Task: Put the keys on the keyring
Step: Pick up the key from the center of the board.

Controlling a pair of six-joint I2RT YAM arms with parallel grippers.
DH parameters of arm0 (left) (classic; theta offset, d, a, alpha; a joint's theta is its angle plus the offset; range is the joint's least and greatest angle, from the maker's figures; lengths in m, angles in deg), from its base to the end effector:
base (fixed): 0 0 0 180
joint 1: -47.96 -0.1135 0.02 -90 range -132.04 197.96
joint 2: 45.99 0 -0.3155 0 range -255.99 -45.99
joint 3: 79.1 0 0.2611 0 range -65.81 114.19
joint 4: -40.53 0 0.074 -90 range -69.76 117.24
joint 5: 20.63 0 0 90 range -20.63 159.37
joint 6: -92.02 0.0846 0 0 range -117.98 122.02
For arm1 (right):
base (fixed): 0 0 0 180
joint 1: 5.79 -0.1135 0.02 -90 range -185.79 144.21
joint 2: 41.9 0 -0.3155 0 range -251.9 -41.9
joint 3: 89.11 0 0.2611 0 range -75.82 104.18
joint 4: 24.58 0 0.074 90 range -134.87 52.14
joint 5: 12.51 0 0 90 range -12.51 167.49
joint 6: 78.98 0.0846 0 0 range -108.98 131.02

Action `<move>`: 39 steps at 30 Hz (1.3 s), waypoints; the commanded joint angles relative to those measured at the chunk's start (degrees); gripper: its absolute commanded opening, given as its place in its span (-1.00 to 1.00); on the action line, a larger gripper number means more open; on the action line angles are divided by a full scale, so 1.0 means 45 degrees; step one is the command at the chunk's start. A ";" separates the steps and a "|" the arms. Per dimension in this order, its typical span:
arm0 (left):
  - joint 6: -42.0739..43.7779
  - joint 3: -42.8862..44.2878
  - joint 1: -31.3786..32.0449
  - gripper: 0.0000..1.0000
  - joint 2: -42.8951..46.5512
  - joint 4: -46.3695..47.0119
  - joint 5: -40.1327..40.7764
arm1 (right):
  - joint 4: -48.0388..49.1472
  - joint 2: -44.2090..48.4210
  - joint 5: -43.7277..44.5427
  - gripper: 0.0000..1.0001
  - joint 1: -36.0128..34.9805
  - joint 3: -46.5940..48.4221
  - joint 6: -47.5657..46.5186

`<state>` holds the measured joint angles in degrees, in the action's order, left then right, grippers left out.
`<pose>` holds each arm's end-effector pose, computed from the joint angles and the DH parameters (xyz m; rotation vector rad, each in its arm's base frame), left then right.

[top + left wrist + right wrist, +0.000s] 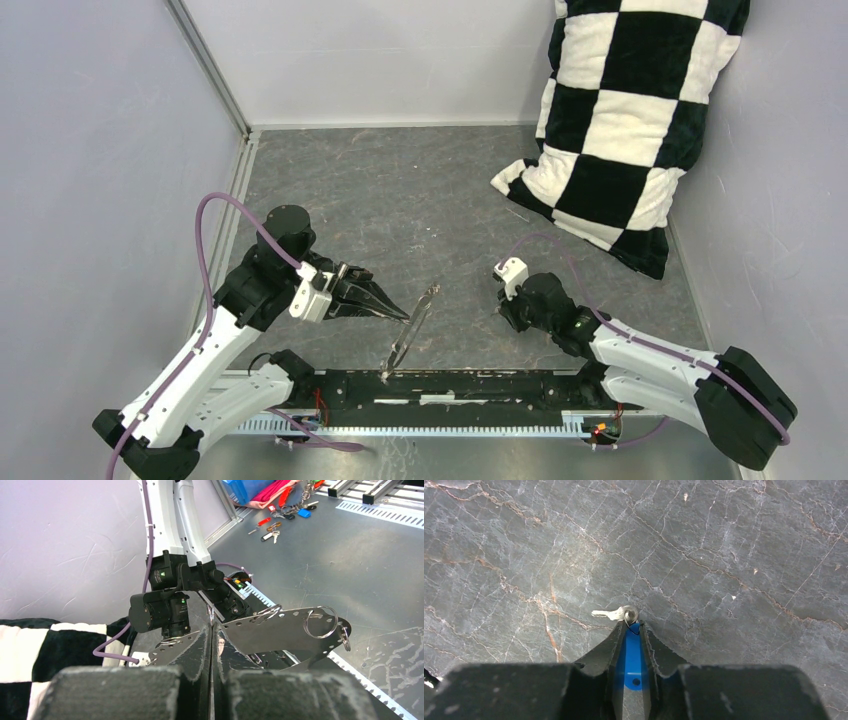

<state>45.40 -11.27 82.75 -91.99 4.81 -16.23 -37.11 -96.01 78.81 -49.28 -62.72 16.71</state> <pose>0.0515 -0.1385 0.4182 1.6736 0.4477 -1.2130 0.1372 0.1274 0.1452 -0.7363 2.1886 0.4213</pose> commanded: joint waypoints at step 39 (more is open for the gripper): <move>-0.0092 0.0690 0.0009 -0.96 -0.1790 -0.0736 -0.0267 | -0.3805 0.3472 -1.0232 -0.98 0.0011 0.8063 -0.5346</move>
<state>45.33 -11.53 82.75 -99.44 1.33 -16.23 -50.07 -77.15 40.87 -49.28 -32.08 -4.25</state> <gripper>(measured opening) 0.025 0.012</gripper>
